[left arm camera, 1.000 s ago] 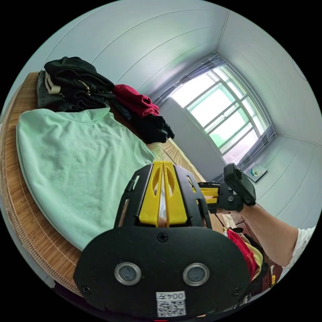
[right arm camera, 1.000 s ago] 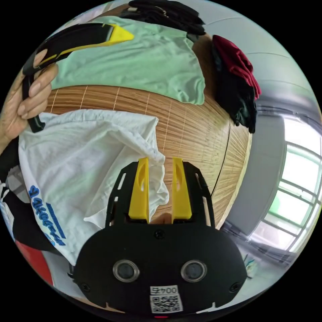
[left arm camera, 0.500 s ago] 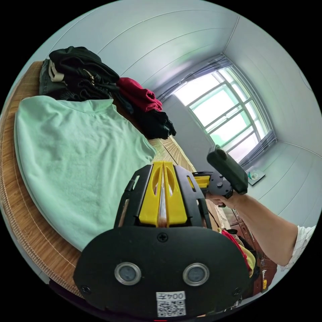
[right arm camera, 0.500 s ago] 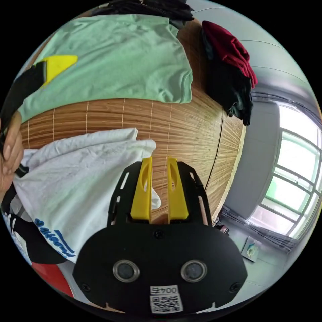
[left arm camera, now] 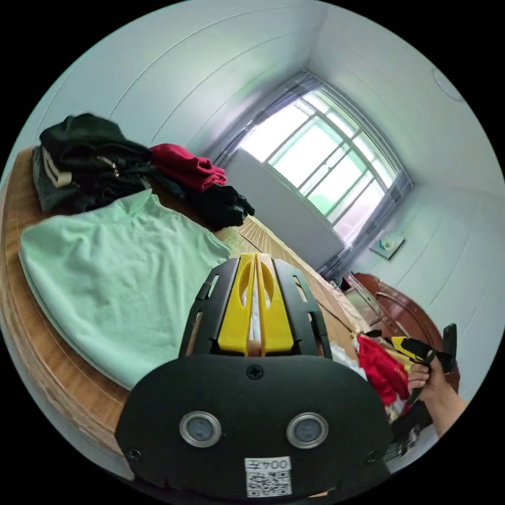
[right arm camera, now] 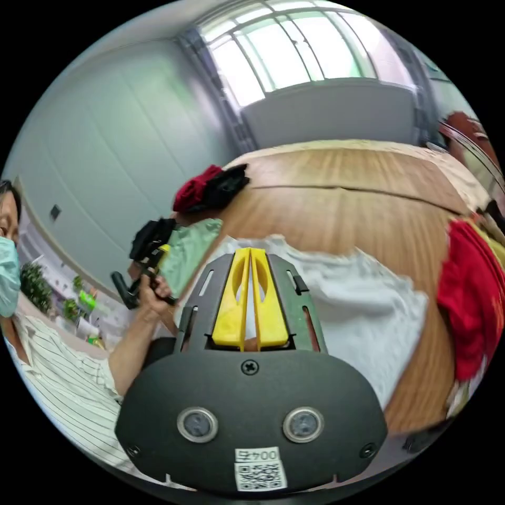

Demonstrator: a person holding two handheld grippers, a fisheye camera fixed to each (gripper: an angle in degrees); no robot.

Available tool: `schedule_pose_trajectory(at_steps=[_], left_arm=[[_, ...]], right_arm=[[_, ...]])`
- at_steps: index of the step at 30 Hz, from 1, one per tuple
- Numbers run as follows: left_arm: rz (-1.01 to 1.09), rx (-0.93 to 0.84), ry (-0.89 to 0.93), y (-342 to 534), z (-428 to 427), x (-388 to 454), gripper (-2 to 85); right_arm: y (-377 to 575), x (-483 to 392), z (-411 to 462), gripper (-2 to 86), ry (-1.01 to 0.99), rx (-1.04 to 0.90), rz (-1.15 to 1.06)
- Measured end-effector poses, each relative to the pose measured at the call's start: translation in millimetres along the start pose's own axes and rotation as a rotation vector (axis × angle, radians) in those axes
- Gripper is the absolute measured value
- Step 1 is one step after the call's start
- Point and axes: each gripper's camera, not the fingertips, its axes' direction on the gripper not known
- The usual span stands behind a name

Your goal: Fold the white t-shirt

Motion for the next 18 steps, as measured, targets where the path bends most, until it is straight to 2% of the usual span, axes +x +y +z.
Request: schedule_pose_trajectory(at_steps=[3, 5, 9, 14, 18], left_arm=[[0.161, -0.165, 0.027, -2, -28, 6, 2.1], [0.223, -0.285, 0.091, 9, -42, 9, 2.3], [0.418, -0.522, 0.068, 46, -47, 44, 1.6], [0.601, -0.590, -0.039, 60, -25, 88, 2.2], [0.706, -0.631, -0.018, 54, -1, 120, 4.9]], right_arm=[[79, 50, -49, -0.7, 0.213, -0.084, 0.154], [133, 85, -62, -0.7, 0.388, -0.212, 0.258], [164, 105, -35, -0.7, 0.469, -0.378, 0.280], [141, 94, 38, -0.7, 0.578, -0.514, 0.166], [128, 82, 62, -0.8, 0.613, -0.509, 0.128]])
